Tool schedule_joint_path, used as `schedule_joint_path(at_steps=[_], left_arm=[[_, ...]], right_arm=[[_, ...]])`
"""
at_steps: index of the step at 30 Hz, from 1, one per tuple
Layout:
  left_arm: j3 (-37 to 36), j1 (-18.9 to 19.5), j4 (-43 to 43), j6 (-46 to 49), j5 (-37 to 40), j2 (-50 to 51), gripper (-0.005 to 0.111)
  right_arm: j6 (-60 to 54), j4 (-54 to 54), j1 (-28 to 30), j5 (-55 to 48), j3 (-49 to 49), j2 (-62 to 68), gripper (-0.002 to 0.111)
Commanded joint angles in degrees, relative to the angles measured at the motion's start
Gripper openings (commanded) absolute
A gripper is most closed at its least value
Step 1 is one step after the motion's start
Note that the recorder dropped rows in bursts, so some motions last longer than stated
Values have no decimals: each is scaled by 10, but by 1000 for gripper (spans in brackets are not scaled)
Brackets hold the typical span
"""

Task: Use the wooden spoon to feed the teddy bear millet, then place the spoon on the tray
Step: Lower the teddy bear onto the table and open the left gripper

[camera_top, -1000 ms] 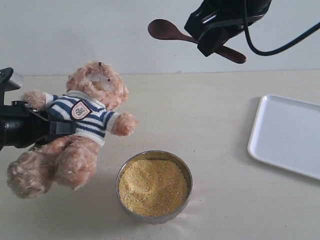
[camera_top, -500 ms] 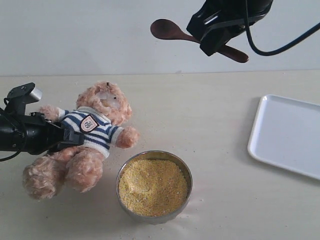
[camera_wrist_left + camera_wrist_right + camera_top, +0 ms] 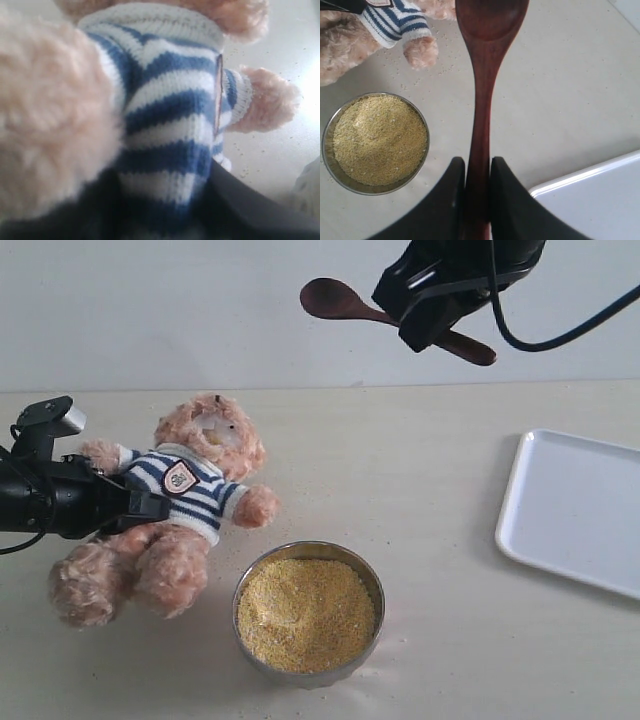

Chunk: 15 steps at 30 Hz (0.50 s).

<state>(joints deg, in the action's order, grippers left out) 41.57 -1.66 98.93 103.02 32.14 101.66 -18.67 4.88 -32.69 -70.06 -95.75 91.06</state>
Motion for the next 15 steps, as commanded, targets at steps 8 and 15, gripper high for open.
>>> schedule_joint_path(at_steps=[8, 15], left_arm=[[5, -1, 10, -22, 9, -2, 107], [5, -1, 10, -22, 20, -11, 110]], right_arm=[[4, 5, 2, 1, -2, -7, 0], [4, 5, 2, 1, -2, -7, 0]])
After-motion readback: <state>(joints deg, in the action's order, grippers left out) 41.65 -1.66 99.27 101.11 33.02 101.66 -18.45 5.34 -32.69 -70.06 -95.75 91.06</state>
